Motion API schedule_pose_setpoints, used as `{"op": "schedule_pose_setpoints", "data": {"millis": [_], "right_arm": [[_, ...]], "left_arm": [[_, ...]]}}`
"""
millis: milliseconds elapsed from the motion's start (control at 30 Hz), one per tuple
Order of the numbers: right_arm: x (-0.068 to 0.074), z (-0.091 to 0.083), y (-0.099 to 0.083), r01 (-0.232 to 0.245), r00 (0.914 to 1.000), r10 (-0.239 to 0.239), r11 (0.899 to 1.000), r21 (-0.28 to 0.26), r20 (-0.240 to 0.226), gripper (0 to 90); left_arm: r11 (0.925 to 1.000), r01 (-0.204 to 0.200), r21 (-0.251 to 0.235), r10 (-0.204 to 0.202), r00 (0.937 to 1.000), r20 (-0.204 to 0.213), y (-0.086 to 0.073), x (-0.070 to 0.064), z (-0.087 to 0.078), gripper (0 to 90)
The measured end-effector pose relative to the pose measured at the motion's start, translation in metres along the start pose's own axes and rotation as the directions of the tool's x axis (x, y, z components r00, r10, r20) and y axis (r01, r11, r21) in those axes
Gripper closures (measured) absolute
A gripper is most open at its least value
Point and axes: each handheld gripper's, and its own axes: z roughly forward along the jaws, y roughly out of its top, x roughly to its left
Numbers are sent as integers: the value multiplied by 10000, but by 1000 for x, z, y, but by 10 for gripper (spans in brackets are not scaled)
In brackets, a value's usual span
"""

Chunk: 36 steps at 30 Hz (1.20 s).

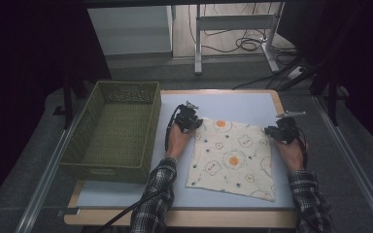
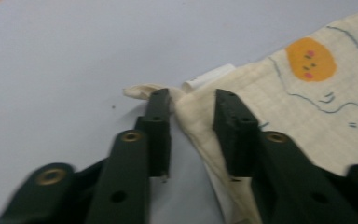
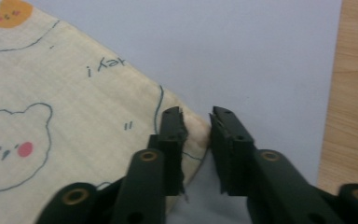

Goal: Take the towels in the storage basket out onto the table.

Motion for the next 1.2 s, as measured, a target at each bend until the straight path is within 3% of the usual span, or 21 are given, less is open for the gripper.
{"op": "schedule_pose_setpoints", "data": {"millis": [133, 200, 267, 367, 433, 533, 600, 867, 1000, 1200], "right_arm": [[3, 0, 3, -42, 10000, 41, 9997, 232, 13, 868], [4, 0, 6, 151, 9998, -154, 9996, 219, 148, 874], [3, -3, 10, 214, 9996, -216, 9997, 86, 167, 875], [0, -11, 18, 203, 9996, -196, 9991, -379, 180, 876], [0, -16, 21, 204, 9998, -198, 9977, -648, 102, 876], [5, -27, 20, 463, 9988, -473, 9955, -832, -93, 875], [9, -33, 17, 588, 9980, -606, 9941, -910, -170, 875], [24, -59, -1, 884, 9938, -948, 9904, -1060, -576, 875], [31, -71, -14, 908, 9922, -991, 9901, -1073, -750, 875], [40, -88, -34, 853, 9898, -974, 9897, -1149, -1039, 875]], "left_arm": [[9998, 212, -8, -212, 9995, 240, 1, 1, 0, 866], [9998, 124, -185, -127, 9998, -152, 2, 1, -1, 888], [9982, 359, -487, -364, 9993, -76, 3, 4, -4, 891], [9954, 375, -879, -393, 9990, -191, 8, 5, -13, 891], [9952, 216, -959, -241, 9994, -250, 10, 2, -20, 891], [9953, -348, -908, 308, 9985, -452, 10, -9, -33, 888], [9949, -384, -934, 347, 9985, -413, 8, -13, -39, 887], [9942, -740, -784, 705, 9964, -469, -10, -33, -60, 884], [9947, -724, -731, 710, 9972, -217, -24, -41, -68, 883], [9939, -395, -1027, 435, 9984, 363, -48, -50, -84, 881]]}}
